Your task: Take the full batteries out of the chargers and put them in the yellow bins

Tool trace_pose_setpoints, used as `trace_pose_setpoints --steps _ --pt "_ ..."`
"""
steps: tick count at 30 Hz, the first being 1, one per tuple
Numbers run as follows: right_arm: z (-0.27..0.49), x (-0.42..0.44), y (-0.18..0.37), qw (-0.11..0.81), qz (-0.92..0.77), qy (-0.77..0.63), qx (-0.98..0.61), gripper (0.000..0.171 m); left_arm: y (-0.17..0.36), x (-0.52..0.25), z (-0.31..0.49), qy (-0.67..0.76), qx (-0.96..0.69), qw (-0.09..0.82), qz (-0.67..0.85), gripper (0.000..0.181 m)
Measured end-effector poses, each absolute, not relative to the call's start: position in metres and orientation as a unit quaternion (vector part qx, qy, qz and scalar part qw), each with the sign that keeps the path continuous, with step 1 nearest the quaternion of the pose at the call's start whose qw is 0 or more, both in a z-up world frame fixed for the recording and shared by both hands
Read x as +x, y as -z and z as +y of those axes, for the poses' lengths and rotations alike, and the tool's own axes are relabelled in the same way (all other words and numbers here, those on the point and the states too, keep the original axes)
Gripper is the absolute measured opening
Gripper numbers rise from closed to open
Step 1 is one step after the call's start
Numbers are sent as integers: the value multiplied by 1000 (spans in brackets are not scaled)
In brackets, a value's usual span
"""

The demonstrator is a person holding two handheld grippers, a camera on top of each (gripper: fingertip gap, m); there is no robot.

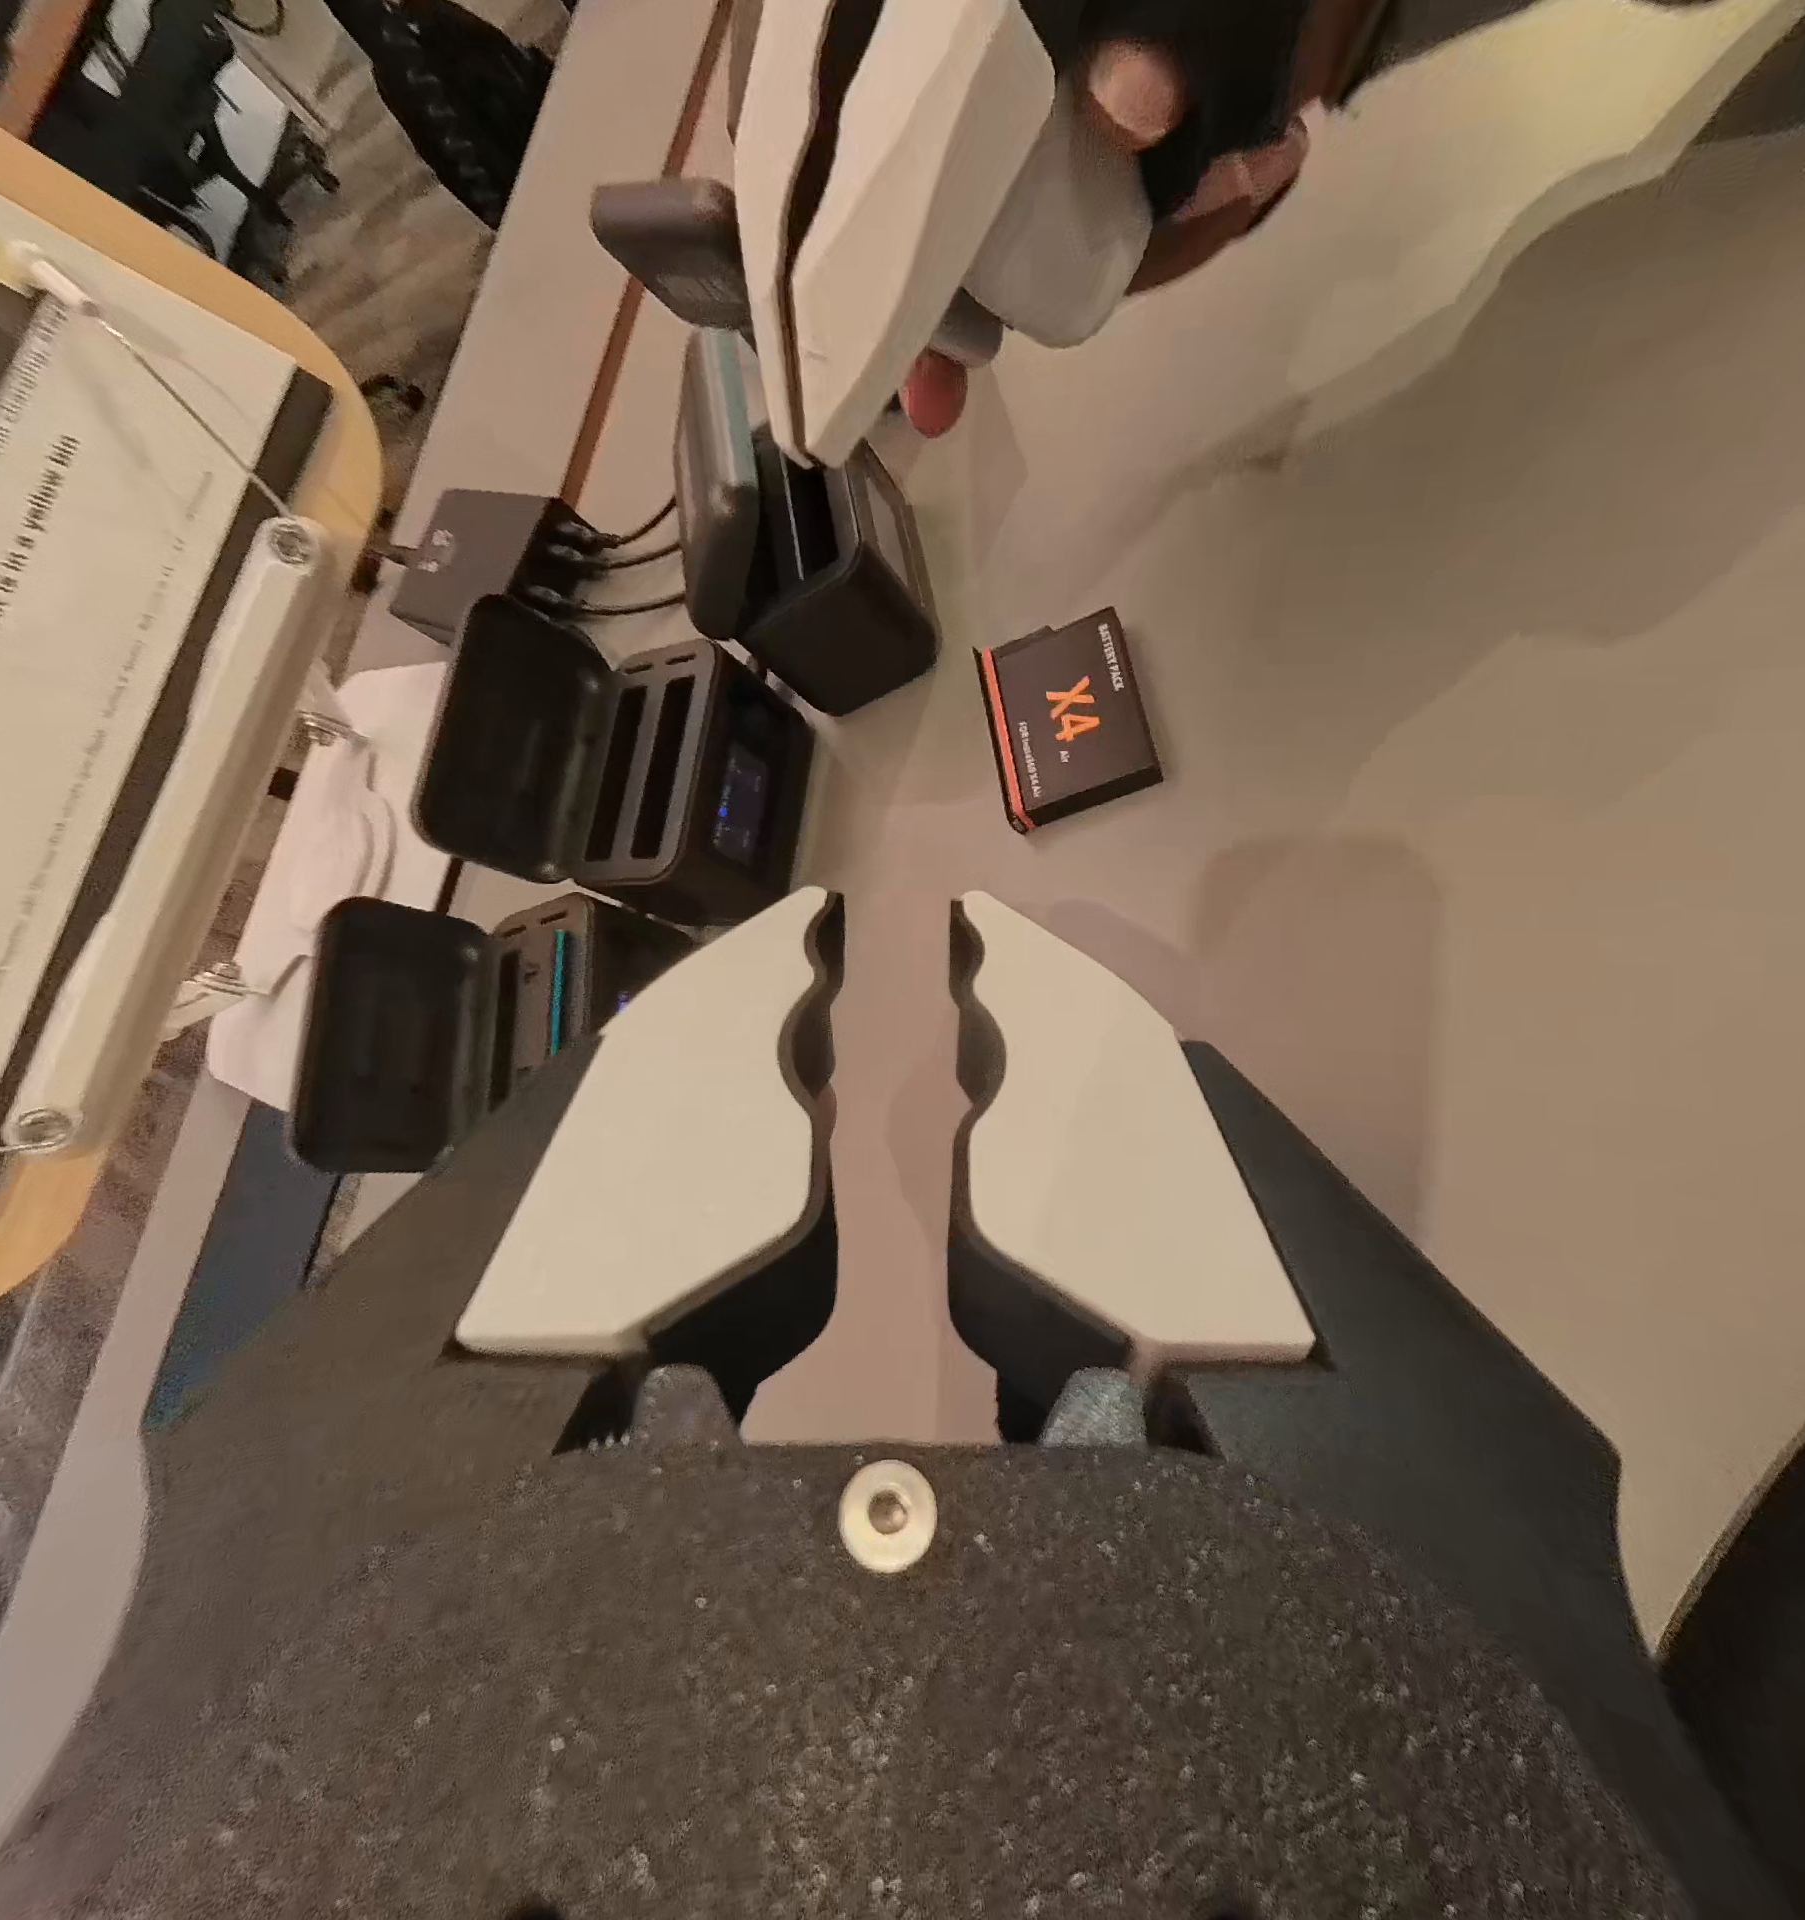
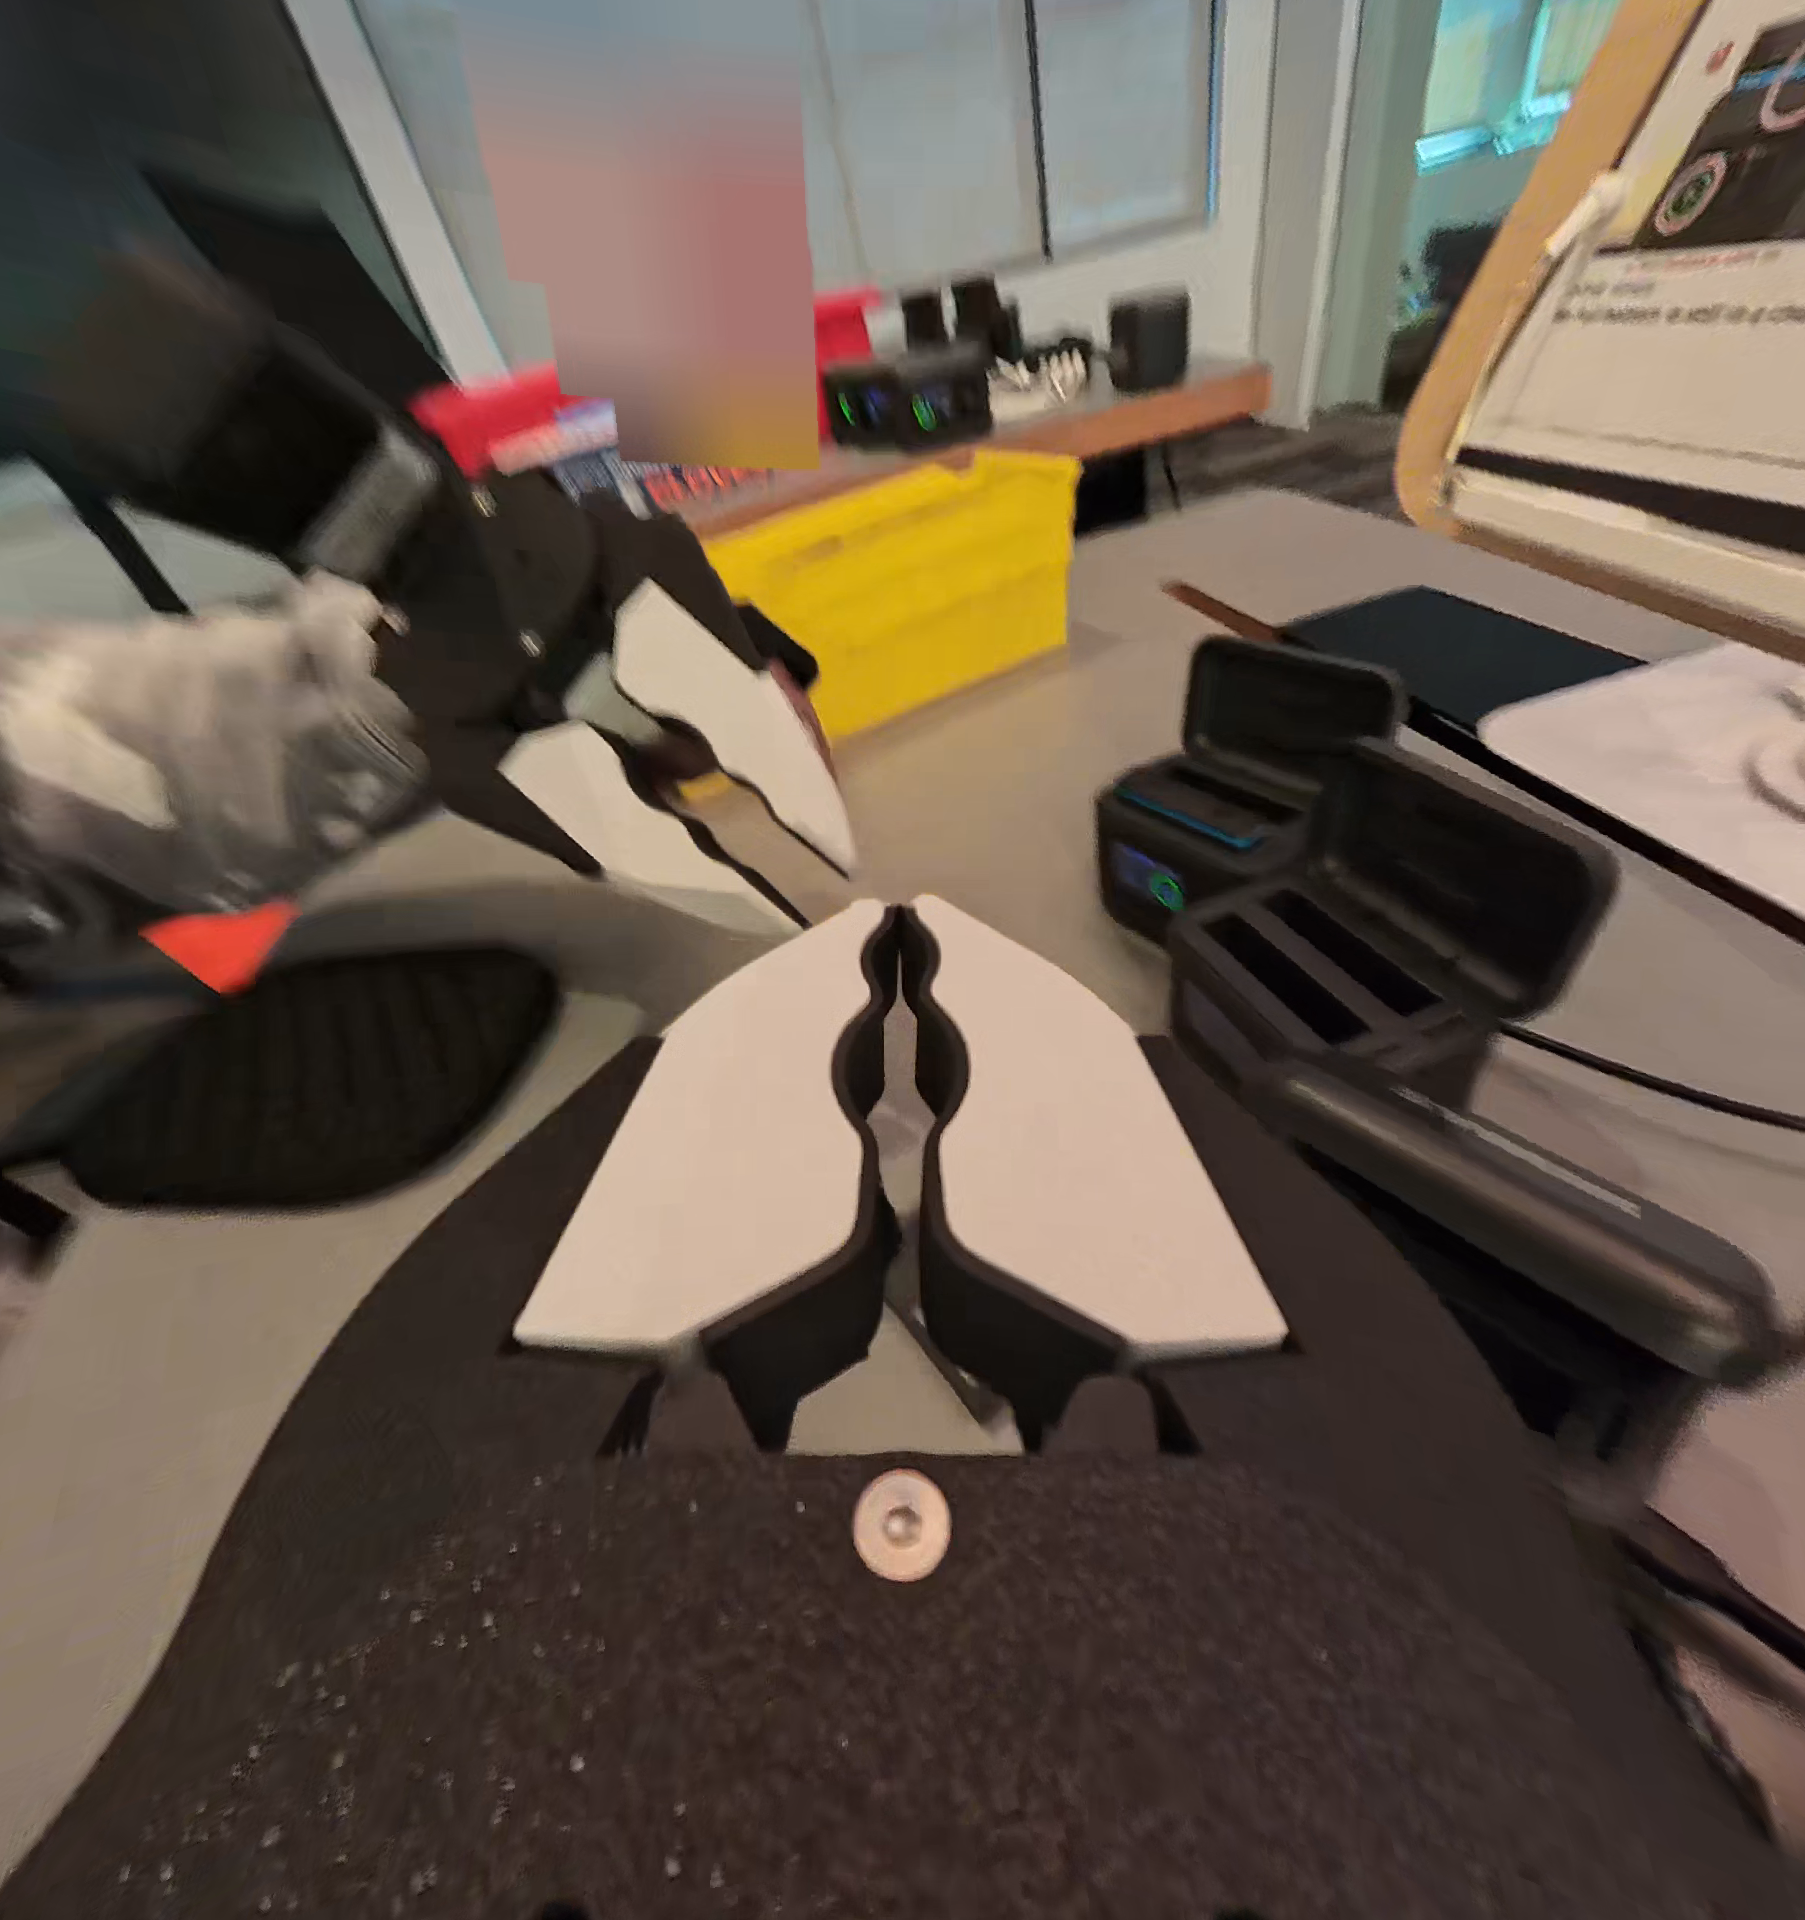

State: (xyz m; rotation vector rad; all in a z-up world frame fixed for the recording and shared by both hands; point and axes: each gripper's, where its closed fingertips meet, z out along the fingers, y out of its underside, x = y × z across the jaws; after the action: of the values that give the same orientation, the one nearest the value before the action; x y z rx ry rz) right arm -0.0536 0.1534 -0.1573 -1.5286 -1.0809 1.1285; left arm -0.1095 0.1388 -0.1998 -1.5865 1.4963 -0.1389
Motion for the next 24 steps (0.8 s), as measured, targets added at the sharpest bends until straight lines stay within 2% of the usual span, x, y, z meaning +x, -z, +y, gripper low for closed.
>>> trace_pose_setpoints --steps 2,5,14,24 --pt "158 -47 175 456 -480 -389 -641 0 208 -105 140 62 -654 445 609 25" --pt "163 -37 195 436 -516 -320 -664 12 218 -96 143 70 -665 426 609 34" --pt "166 -22 203 411 -523 -307 -681 34 255 -73 149 100 -726 337 591 58" --pt "163 -4 216 369 -539 -288 -700 46 272 -50 151 135 -759 288 568 60"
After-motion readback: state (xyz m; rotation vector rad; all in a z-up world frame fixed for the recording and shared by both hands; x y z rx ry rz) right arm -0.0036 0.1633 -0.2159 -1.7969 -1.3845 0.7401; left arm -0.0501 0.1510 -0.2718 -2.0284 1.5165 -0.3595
